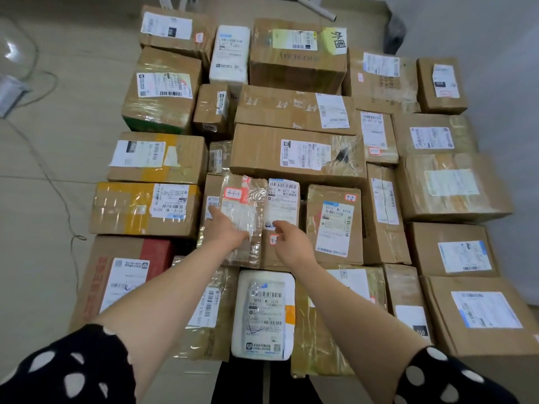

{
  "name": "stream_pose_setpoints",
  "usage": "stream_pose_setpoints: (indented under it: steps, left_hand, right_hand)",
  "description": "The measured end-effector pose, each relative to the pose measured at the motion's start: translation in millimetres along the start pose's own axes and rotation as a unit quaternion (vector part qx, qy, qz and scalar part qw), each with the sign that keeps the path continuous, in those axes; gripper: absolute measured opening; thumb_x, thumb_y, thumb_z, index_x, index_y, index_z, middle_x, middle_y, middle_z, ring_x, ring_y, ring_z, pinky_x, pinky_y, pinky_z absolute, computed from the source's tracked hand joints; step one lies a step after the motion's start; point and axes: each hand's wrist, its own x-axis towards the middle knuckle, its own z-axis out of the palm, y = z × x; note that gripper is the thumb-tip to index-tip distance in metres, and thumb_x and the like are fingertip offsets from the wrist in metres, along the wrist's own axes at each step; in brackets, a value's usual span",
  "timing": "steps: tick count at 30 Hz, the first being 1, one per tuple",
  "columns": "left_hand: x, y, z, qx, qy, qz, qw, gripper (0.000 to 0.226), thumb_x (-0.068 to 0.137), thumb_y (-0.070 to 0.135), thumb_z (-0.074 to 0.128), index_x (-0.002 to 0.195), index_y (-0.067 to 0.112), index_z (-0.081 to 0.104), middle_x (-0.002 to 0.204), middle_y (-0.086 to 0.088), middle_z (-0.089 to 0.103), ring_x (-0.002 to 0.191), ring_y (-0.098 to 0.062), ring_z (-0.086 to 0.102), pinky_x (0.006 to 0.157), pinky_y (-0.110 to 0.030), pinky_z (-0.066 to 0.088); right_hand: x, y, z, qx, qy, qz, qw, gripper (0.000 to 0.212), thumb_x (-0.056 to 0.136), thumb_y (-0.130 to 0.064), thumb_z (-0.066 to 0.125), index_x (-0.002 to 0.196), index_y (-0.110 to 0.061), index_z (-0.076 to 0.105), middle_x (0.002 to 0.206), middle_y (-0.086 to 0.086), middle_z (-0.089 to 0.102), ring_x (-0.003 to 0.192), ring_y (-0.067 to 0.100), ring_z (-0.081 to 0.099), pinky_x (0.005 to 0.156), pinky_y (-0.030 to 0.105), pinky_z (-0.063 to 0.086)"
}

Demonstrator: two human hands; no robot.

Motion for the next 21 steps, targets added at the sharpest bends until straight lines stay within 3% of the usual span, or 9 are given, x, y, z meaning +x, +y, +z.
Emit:
stream_pose_setpoints:
  steps: [2,4,8,11,14,18,21]
  left_hand:
    - [6.6,-4.5,-2.5,-0.013,-0.013,0.008,1.0,0.084,0.073,0.019,0.079,0.141,0.009,0.031,0.126,-0.014,0.057,0.11,-0.03,0.058,0.09,-0.04,0.052]
    - [12.3,-7.8,-4.2,-0.028,-0.031,0.018,0.999,0.063,0.073,0.016,0.075,0.128,0.008,0.045,0.114,-0.011,0.064,0.1,-0.028,0.062,0.082,-0.038,0.054]
    - [8.6,-9.2,-11.9,-0.061,-0.04,0.029,0.997,0.046,0.079,0.012,0.066,0.123,0.013,0.051,0.111,-0.007,0.064,0.098,-0.027,0.062,0.083,-0.037,0.054]
    - [-7.7,-9.3,-21.7,-0.101,-0.052,0.042,0.993,0.03,0.086,0.008,0.057,0.116,0.013,0.055,0.107,-0.005,0.063,0.098,-0.025,0.061,0.077,-0.032,0.051]
    - [-22.0,-10.7,-30.3,-0.106,-0.043,0.06,0.992,0.02,0.089,0.003,0.051,0.102,0.018,0.054,0.102,-0.005,0.062,0.095,-0.025,0.059,0.082,-0.034,0.05]
    - [-36.5,-15.4,-35.3,-0.077,-0.035,0.078,0.993,0.027,0.087,0.003,0.054,0.112,0.013,0.056,0.11,-0.009,0.064,0.1,-0.027,0.061,0.088,-0.035,0.052]
    - [-38.8,-17.7,-33.1,-0.008,-0.034,0.093,0.995,0.035,0.087,0.005,0.055,0.121,0.012,0.052,0.116,-0.009,0.062,0.107,-0.029,0.059,0.095,-0.04,0.049]
  right_hand:
    - [0.1,-7.4,6.6,0.007,-0.02,-0.002,1.0,0.045,0.095,-0.003,0.037,0.138,-0.011,0.047,0.132,0.008,0.056,0.121,0.027,0.051,0.097,0.034,0.042]
    - [3.3,-13.5,15.1,0.019,-0.047,0.012,0.999,0.038,0.094,-0.005,0.04,0.13,-0.011,0.051,0.122,0.009,0.061,0.114,0.029,0.055,0.093,0.035,0.045]
    - [9.4,-16.1,28.4,0.056,-0.024,0.031,0.998,0.017,0.093,-0.016,0.05,0.105,-0.008,0.058,0.099,0.009,0.066,0.091,0.027,0.061,0.079,0.037,0.049]
    - [2.5,-12.9,32.5,0.093,0.008,0.04,0.995,0.011,0.088,-0.011,0.051,0.096,-0.007,0.058,0.086,0.01,0.064,0.073,0.023,0.056,0.068,0.039,0.049]
    - [-9.1,-17.4,29.4,0.123,0.033,0.042,0.991,0.007,0.088,-0.007,0.05,0.09,-0.012,0.054,0.074,0.003,0.056,0.063,0.016,0.048,0.06,0.033,0.043]
    - [-17.3,-26.7,24.7,0.136,0.058,-0.004,0.989,0.025,0.094,-0.013,0.046,0.119,-0.016,0.053,0.097,-0.001,0.063,0.085,0.018,0.058,0.075,0.032,0.048]
    - [-24.6,-28.7,26.3,0.118,0.029,-0.048,0.991,0.046,0.092,-0.013,0.047,0.136,-0.026,0.042,0.114,-0.002,0.06,0.105,0.021,0.056,0.091,0.036,0.047]
